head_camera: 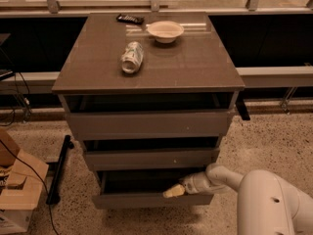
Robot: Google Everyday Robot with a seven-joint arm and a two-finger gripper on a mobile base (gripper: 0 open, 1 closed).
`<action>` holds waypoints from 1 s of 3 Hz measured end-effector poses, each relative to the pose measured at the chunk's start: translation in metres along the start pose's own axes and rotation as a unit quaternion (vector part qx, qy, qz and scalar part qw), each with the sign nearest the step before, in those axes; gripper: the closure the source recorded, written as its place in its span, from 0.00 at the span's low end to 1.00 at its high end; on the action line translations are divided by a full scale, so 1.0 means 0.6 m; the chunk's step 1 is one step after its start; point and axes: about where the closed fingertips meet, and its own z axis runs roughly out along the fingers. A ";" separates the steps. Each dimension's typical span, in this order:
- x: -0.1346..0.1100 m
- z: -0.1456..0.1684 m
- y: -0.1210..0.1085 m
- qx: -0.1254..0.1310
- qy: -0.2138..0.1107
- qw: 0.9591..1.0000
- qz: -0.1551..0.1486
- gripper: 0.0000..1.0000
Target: Open bottom drawer
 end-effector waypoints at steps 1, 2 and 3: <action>0.022 0.016 0.008 0.006 0.041 0.999 -0.010 0.00; 0.077 0.029 0.015 0.003 0.090 0.996 0.007 0.17; 0.097 0.025 0.023 -0.002 0.104 0.994 0.016 0.45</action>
Offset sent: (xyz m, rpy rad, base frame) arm -0.0659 -0.0084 -0.0554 -0.1827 0.2208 0.0946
